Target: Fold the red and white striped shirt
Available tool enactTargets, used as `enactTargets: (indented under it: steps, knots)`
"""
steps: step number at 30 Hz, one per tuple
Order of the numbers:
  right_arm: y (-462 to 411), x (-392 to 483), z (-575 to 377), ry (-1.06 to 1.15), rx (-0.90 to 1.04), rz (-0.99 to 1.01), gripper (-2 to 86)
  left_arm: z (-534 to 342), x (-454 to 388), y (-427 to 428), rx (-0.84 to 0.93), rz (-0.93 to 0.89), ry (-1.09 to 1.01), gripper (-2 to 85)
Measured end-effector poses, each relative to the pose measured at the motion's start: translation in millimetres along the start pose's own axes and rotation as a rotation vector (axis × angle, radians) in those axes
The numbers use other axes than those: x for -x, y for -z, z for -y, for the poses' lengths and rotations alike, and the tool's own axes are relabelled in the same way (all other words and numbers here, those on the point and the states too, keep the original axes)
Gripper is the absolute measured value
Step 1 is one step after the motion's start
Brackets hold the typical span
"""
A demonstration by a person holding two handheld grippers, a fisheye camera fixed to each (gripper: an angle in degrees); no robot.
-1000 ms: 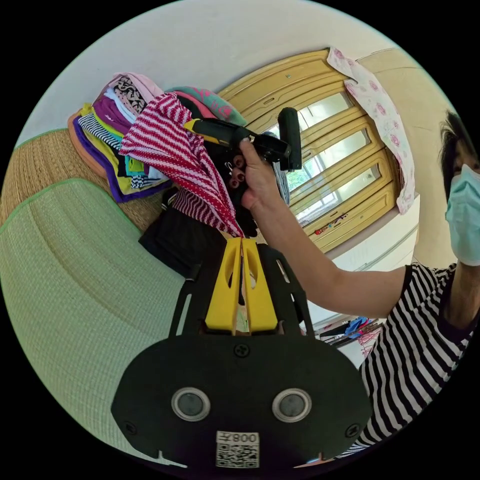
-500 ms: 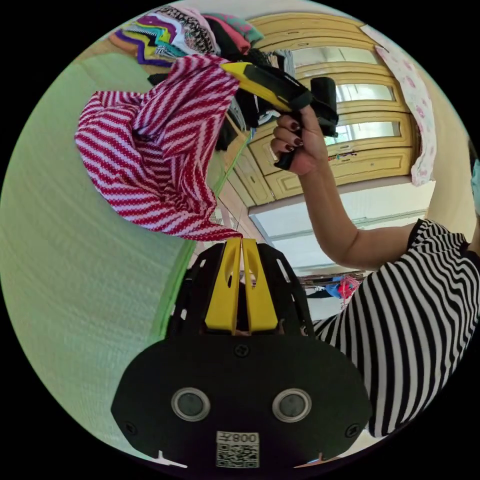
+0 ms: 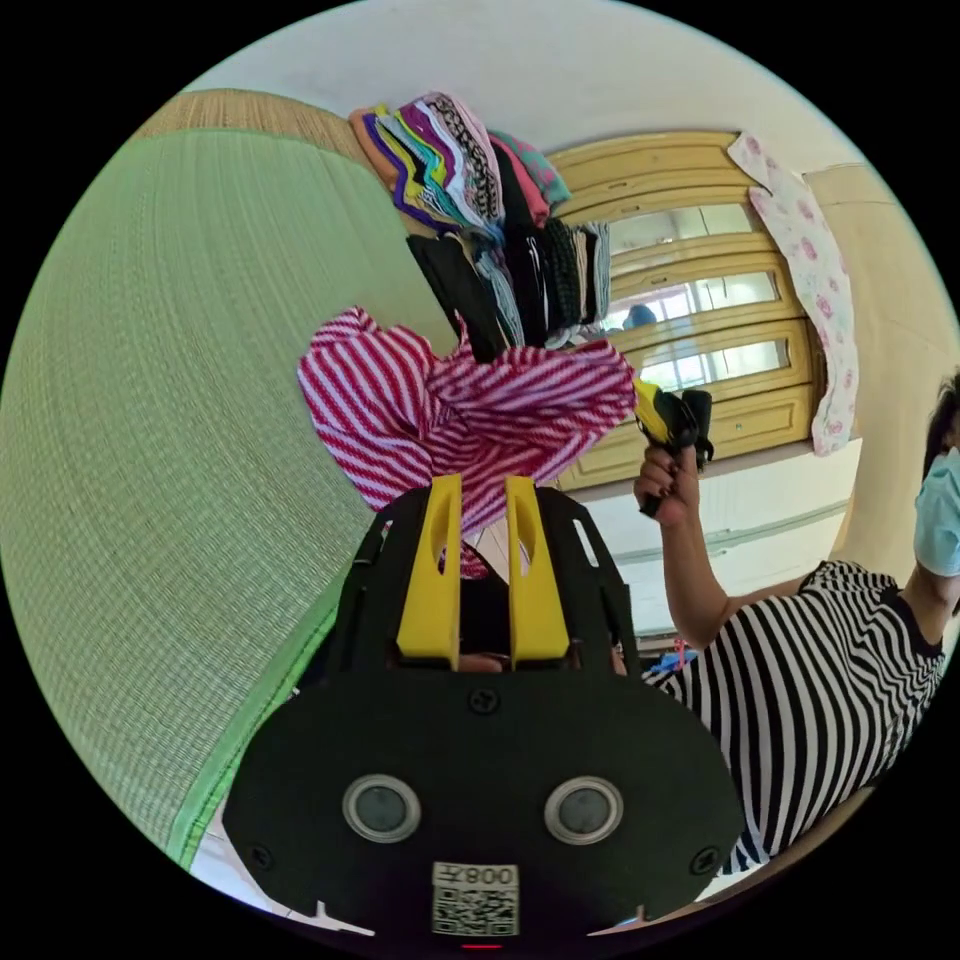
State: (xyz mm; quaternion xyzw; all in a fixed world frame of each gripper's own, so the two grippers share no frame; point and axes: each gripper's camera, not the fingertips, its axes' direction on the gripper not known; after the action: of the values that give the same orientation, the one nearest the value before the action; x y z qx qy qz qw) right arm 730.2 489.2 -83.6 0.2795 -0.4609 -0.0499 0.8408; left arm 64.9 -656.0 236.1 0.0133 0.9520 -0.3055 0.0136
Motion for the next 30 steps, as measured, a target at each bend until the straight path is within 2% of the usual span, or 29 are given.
enactTargets:
  steps: [4, 9, 12, 17, 26, 30]
  knots:
    - [-0.5, -3.2, 1.9, 0.031, 0.001, 0.002, 0.7, 42.5, -24.6, -5.6, -0.052, 0.061, -0.025, 7.8]
    - [-8.3, -31.5, 6.9, -0.002, -0.001, 0.036, 0.7, 94.3, -45.2, -54.9, -0.004, 0.093, -0.016, 7.5]
    - [-8.0, -49.0, 9.5, -0.018, -0.02, 0.059, 0.7, 113.4, -61.1, -83.8, 0.039, 0.172, -0.009, 7.2]
    - [-3.8, -81.8, 13.3, -0.04, -0.038, 0.046, 0.7, 149.7, -84.6, -99.2, 0.01, 0.238, 0.019, 7.4]
    - [-33.6, -132.5, 19.6, -0.083, -0.02, 0.104, 0.6, 192.5, -142.1, -200.4, 0.32, 0.445, -0.002, 5.6]
    - [-41.8, -146.6, 17.7, -0.092, -0.013, 0.108, 0.6, 187.2, -183.7, -211.3, 0.294, 0.474, -0.017, 3.3]
